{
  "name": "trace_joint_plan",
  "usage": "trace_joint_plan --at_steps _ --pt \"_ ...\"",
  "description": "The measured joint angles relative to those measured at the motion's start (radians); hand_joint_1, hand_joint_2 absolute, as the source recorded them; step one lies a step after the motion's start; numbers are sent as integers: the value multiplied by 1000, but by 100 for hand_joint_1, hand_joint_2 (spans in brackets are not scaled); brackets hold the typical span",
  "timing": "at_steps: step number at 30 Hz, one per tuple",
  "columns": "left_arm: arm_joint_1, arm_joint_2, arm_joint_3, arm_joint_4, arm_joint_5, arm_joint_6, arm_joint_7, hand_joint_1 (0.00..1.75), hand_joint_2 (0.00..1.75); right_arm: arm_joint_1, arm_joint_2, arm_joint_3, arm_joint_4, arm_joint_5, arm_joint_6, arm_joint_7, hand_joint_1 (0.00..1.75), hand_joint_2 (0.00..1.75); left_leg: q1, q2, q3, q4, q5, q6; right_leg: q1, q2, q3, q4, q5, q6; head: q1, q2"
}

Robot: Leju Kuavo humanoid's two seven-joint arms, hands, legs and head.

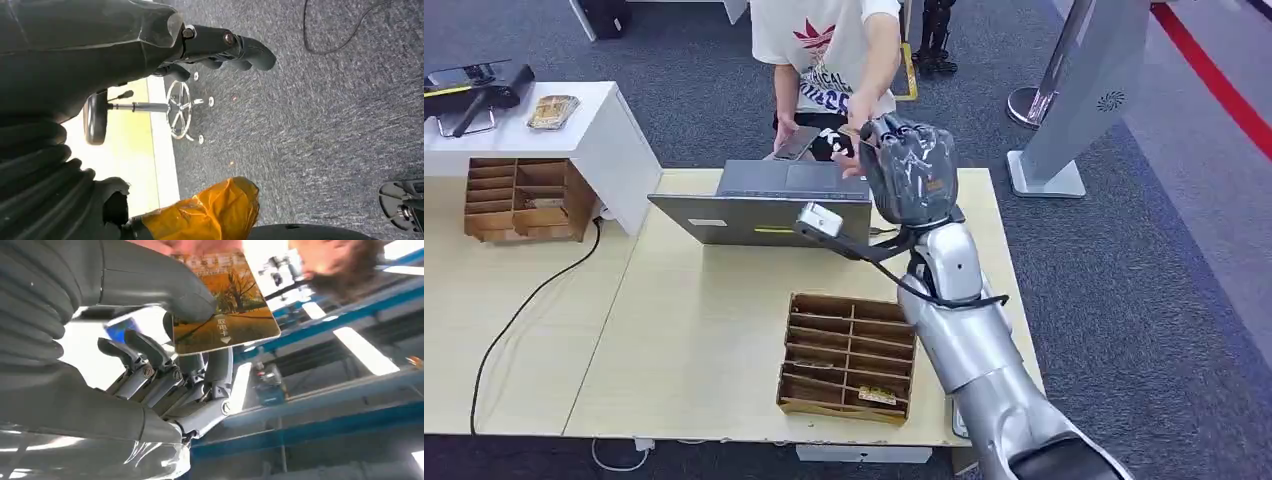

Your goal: Pass the card to the sensor for recognition and then transmit it.

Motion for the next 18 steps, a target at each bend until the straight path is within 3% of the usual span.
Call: trace_joint_plan --at_steps 6,7,8,13,18 --pt "0 1 0 0 -26 -1 0 0 175 -87 -21 -1 128 103 0 131 175 175 0 -1 0 0 0 0 0 -1 0 0 0 0 0 0" --pt "0 1 0 0 -27 -1 0 0 175 -98 -26 -1 147 107 0 146 131 0 0 0 0 0 0 0 0 -1 0 0 0 0 0 0" --pt "0 1 0 0 -27 -1 0 0 175 -112 -29 1 172 107 0 161 7 0 0 0 0 0 0 0 0 0 0 0 0 0 0 0" --pt "0 1 0 0 -30 -2 2 0 175 -163 -39 5 271 98 0 185 0 0 0 0 0 0 0 0 0 0 0 0 0 0 0 0" --pt "-1 0 0 0 -37 -8 2 0 175 -176 -41 5 313 44 -1 160 0 0 0 0 0 0 0 0 0 0 0 0 0 0 0 0"
